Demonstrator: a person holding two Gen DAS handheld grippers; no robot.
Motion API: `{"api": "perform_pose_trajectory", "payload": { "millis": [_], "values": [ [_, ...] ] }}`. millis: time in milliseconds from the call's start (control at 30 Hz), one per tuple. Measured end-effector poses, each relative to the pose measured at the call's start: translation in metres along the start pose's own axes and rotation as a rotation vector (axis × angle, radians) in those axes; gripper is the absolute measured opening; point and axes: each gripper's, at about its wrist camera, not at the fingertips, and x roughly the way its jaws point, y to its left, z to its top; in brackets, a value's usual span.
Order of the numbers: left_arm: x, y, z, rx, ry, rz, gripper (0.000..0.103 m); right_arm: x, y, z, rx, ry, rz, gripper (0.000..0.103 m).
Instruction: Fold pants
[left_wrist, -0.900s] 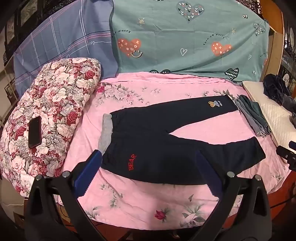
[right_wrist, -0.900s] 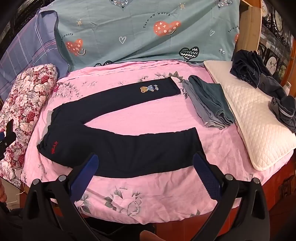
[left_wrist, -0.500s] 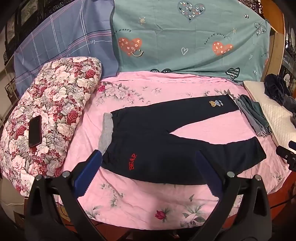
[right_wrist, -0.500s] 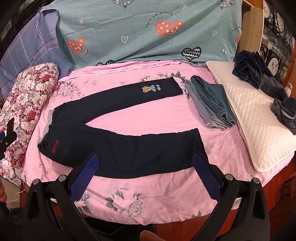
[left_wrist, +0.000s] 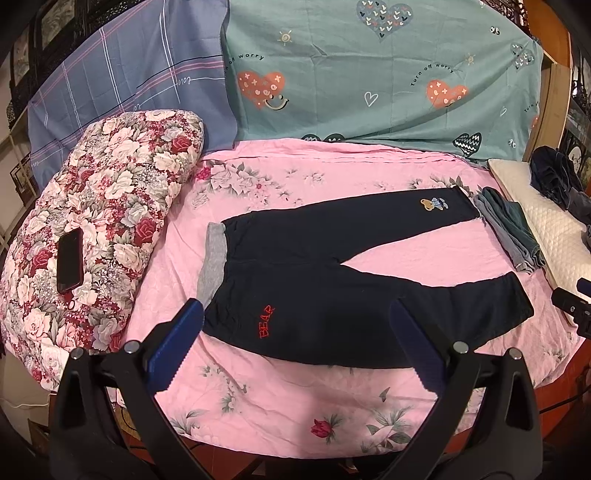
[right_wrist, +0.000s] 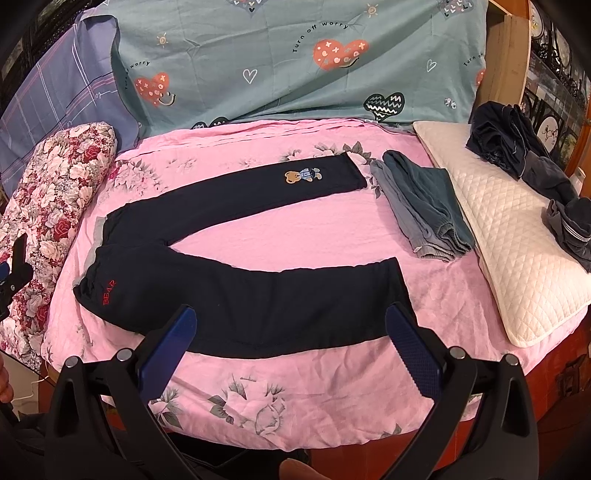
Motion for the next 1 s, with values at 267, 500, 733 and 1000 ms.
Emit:
{"api": "perform_pose_trajectory", "payload": {
  "millis": [267, 500, 733, 1000],
  "values": [
    [0.0091, 0.0024, -0.0017, 0.004, -0.002, 0.004, 0.101, -0.0020, 0.0005, 0.0035, -0.004, -0.007, 0.005, 0.102],
    [0.0086, 0.0009, -0.0004, 0.004, 0.000, 0.006, 0.101, -0.0016, 0.0002, 0.0060, -0.006, -0.003, 0.009, 0.102],
    [0.0084, -0.0011, 0.0013, 0.003, 0.002, 0.006, 0.101, 0.0000, -0.0001, 0.0062, -0.004, 0.003, 0.007, 0.102],
    [0.0109, -0.0035, 0.0026, 0.002, 0.008, 0.001, 0.101, 0.0013, 0.0003, 0.0060, -0.001, 0.008, 0.003, 0.102]
  ]
}}
